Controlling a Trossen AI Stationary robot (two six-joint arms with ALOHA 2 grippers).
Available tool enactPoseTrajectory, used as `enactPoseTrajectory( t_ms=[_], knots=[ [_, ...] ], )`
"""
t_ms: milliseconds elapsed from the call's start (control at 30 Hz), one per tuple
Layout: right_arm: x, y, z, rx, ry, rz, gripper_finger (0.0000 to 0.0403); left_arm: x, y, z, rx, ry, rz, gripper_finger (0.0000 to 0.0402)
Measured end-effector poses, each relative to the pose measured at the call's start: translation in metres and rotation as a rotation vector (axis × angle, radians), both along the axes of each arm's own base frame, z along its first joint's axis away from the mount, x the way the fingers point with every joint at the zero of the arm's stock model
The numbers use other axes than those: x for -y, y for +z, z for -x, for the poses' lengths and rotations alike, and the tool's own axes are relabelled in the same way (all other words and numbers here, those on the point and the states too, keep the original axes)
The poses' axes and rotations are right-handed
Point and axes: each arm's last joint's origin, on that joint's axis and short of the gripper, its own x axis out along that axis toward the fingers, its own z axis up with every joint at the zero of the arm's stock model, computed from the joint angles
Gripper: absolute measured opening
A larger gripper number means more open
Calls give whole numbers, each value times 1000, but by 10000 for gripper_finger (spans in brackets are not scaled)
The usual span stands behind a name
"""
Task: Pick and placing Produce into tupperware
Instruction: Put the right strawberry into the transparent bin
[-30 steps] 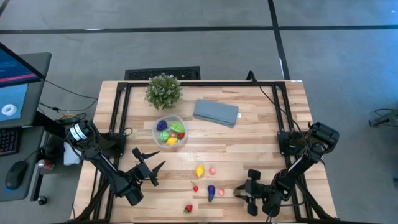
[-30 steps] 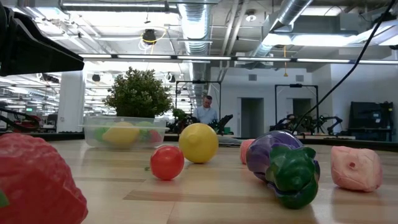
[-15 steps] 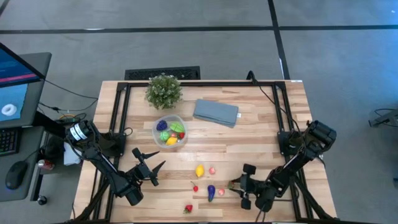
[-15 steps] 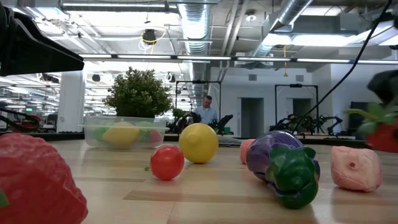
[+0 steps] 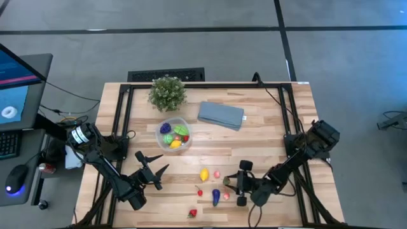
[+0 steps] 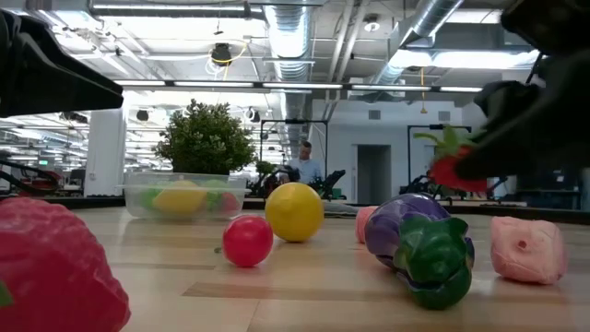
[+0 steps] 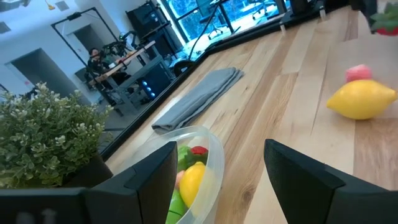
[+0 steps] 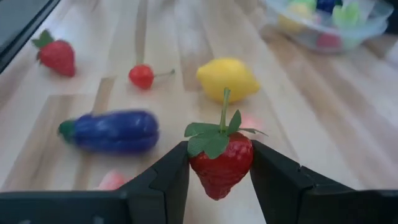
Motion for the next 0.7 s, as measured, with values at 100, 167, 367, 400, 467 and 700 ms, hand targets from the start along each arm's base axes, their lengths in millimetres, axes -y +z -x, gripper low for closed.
enactPoseTrajectory(
  t_ms=[100, 167, 367, 400, 467, 700],
  knots=[
    [4, 5, -9, 26, 9, 41, 179, 0, 0, 0, -25, 2, -6, 231],
    [7, 9, -16, 37, 18, 81, 176, 0, -1, 0, -29, 2, -8, 231],
    [17, 24, -41, 53, 19, 198, 175, 3, 0, 4, -43, -20, -27, 231],
    [19, 26, -45, 55, 15, 216, 176, 3, 0, 5, -45, -23, -29, 231],
    [25, 31, -54, 57, 6, 251, 180, 4, 0, 7, -49, -32, -37, 231],
    [48, 48, -83, 65, -37, 347, 180, 5, 1, 14, -50, -54, -45, 231]
  ],
)
